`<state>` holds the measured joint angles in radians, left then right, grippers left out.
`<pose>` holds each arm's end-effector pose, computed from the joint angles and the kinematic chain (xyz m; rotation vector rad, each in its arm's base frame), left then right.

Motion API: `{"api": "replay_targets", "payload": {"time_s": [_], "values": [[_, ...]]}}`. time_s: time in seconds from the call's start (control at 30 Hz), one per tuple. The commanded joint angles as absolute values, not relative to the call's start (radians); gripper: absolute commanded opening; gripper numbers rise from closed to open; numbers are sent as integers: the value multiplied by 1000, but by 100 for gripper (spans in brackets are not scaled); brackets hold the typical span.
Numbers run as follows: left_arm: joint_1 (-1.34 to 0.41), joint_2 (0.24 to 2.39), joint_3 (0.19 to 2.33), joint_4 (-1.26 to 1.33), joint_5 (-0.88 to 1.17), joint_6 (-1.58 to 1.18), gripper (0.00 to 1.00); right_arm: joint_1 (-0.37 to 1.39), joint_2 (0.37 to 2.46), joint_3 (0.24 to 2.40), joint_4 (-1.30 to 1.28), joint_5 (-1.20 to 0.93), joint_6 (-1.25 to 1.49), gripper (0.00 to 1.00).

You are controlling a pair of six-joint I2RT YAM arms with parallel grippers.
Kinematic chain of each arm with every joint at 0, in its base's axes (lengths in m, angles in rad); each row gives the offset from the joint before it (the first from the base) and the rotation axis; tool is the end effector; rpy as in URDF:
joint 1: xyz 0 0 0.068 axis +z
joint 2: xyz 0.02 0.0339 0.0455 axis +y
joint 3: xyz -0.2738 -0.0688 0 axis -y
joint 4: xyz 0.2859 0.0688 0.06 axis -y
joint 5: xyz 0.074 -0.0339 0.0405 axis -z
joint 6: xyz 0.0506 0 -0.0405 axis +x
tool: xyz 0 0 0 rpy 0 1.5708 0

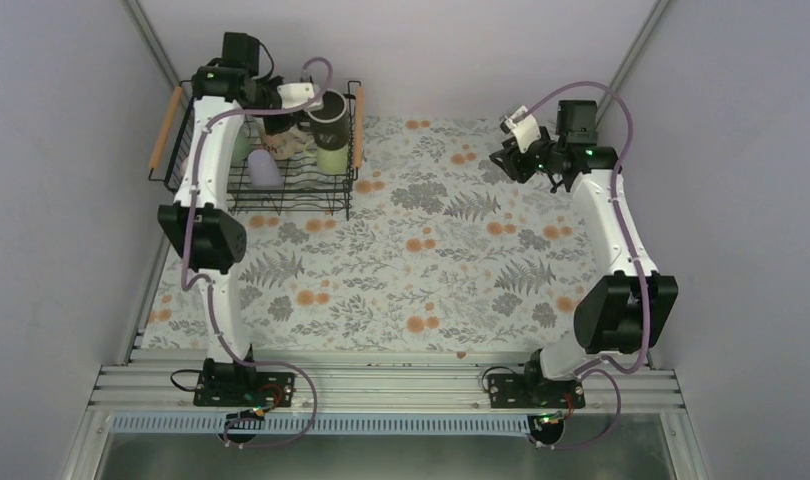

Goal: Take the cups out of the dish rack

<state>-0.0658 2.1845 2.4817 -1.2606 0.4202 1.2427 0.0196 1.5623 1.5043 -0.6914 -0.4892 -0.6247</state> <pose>0.4996 -0.0536 0.3797 1.5965 1.8166 -0.0083 0.3929 0.0315 0.3498 -0.9290 2.0235 0.2402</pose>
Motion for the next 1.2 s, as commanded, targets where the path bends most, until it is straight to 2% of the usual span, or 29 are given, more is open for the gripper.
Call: {"api": "replay_targets", "payload": {"time_s": [0.0,0.1,0.2,0.33,0.43,0.5,0.6,0.7,0.9,1.0,1.17], "values": [[-76,1998,2405,-1031,701,983,2,31,1512,1603,-748,-675,-548,45],[-100,1882,2228,-834,852,880,2,32,1529,1691,-827,-843,-521,45],[-152,1723,1962,-548,943,795,2,31,1546,1769,-920,-1033,-546,43],[-231,1564,1589,-7,925,602,2,30,1542,1763,-939,-1263,-605,42],[-265,1545,1441,323,839,446,2,29,1560,1708,-945,-1412,-644,42],[-277,1565,1427,416,816,384,2,28,1591,1703,-968,-1476,-649,42],[-296,1589,1395,552,799,305,2,25,1670,1740,-1142,-1561,-772,53],[-313,1620,1378,649,798,259,2,25,1732,1756,-1214,-1599,-804,56],[-336,1699,1359,872,920,48,2,23,1739,1666,-1062,-1716,-672,55],[-353,1719,1362,891,938,9,3,25,1716,1603,-901,-1771,-559,56],[-364,1754,1358,942,981,-52,2,23,1684,1586,-827,-1772,-504,60]]}}
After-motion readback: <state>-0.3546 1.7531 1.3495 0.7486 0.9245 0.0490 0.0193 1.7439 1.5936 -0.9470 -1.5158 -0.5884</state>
